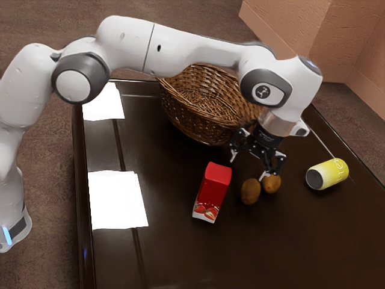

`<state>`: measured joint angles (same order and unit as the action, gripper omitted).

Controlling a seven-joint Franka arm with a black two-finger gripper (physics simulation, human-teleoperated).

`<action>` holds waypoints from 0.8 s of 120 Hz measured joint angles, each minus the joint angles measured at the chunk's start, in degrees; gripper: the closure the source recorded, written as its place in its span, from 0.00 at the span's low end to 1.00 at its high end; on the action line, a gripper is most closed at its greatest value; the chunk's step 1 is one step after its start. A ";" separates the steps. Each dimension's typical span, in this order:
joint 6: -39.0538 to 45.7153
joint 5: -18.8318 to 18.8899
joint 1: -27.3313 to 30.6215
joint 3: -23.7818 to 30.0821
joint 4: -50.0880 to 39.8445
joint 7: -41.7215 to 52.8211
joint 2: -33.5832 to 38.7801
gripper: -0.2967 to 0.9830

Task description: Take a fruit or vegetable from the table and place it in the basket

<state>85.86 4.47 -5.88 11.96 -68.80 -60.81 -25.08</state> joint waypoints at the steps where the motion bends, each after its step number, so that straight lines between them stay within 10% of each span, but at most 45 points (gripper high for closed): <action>1: 0.00 0.00 0.00 0.00 -0.02 -0.17 -0.09 0.23; 96: 4.92 -2.57 2.10 0.26 -0.31 -7.54 -4.59 0.23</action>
<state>90.77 1.90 -3.77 12.21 -69.11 -68.35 -29.67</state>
